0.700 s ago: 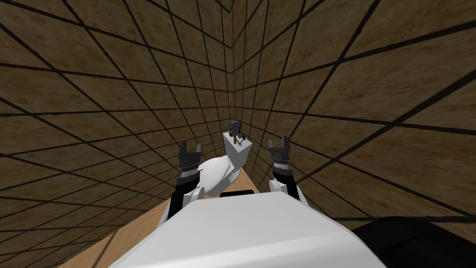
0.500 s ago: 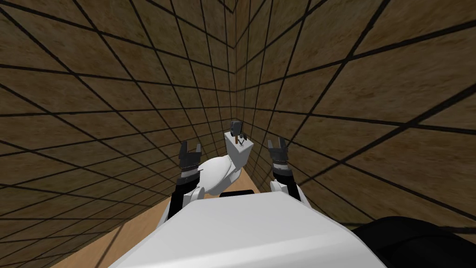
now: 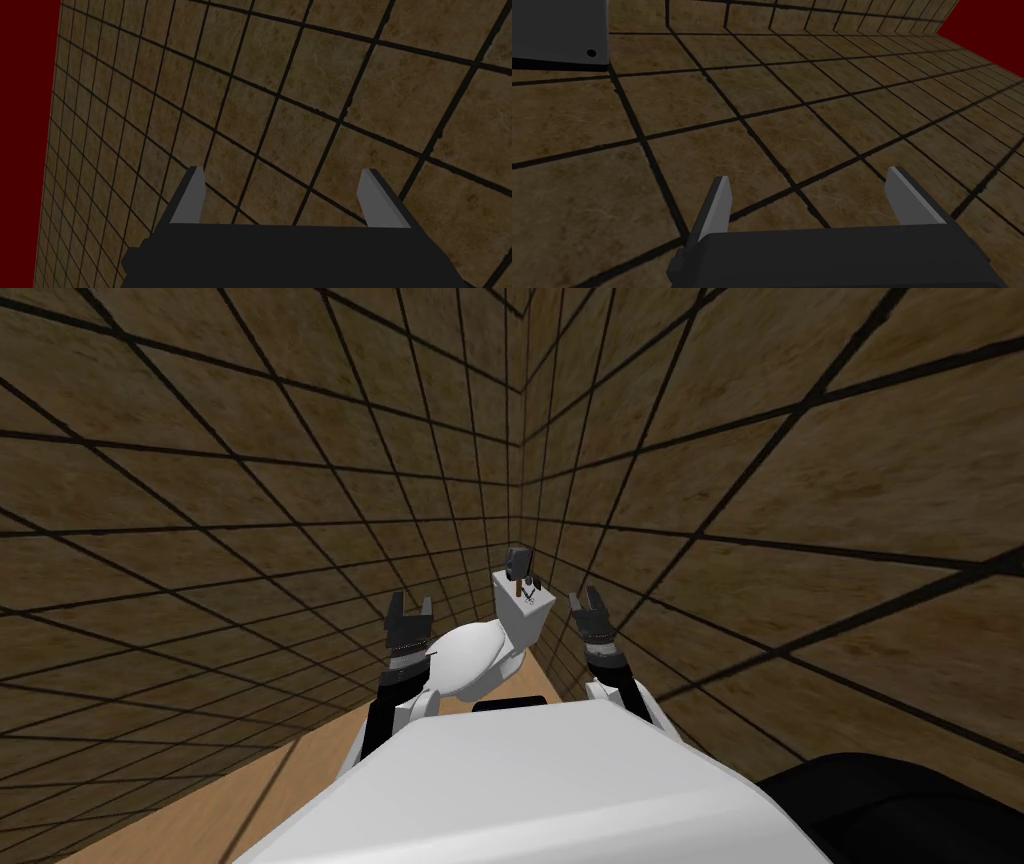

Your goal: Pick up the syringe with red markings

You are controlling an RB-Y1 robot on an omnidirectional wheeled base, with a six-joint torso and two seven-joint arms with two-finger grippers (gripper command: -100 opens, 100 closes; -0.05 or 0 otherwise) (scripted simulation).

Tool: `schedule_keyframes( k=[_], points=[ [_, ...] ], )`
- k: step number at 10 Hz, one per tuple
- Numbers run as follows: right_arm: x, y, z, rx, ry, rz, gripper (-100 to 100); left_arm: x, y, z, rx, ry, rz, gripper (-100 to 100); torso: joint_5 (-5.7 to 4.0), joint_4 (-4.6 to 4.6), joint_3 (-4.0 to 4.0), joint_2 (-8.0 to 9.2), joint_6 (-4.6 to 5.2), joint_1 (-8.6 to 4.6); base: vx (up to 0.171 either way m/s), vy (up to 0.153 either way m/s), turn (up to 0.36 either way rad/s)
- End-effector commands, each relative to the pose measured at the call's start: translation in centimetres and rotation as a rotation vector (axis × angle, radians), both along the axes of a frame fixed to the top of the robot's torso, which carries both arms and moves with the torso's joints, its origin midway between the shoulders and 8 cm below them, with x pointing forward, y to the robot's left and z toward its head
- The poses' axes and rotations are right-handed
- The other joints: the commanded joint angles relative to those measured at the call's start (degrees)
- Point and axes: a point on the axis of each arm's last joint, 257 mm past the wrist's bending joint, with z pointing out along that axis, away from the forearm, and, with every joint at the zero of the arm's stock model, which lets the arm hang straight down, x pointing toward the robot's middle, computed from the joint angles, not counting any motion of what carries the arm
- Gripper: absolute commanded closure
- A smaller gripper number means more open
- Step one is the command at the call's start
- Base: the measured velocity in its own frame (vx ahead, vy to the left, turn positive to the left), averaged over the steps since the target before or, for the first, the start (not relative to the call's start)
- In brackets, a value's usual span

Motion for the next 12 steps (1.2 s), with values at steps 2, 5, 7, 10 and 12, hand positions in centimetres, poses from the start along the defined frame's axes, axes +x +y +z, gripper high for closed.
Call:
schedule_keyframes(
  k=[2, 5, 7, 10, 12],
  points=[
    [0.1, 1.0, -1.1, -0.070, 0.026, 0.028, -100, 0.0, 0.0, 0.0, 0.000, 0.000, 0.000, 0, 0.01, 0.00, 0.01, 0.01, -0.04, 0.05, -0.009, 0.038, 0.158],
    [0.1, 2.5, -3.1, -0.174, 0.068, 0.063, -100, 0.0, 0.0, 0.0, 0.000, 0.000, 0.000, 0, 0.00, 0.00, 0.00, 0.00, 0.01, -0.01, -0.001, 0.034, 0.176],
    [0.0, 3.3, -4.3, -0.237, 0.090, 0.084, -100, 0.0, 0.0, 0.0, 0.000, 0.000, 0.000, 0, 0.00, 0.00, -0.01, -0.01, 0.01, 0.00, 0.000, 0.040, 0.189],
    [-0.2, 4.1, -5.9, -0.327, 0.117, 0.118, -100, 0.0, 0.0, 0.0, 0.000, 0.000, 0.000, 0, 0.01, 0.00, 0.00, 0.00, -0.03, 0.05, -0.002, 0.037, 0.162],
    [-0.5, 4.7, -7.4, -0.401, 0.139, 0.142, -100, 0.0, 0.0, 0.0, 0.000, 0.000, 0.000, 0, 0.01, 0.00, 0.01, 0.01, -0.03, 0.04, -0.002, 0.038, 0.192]
  ],
)
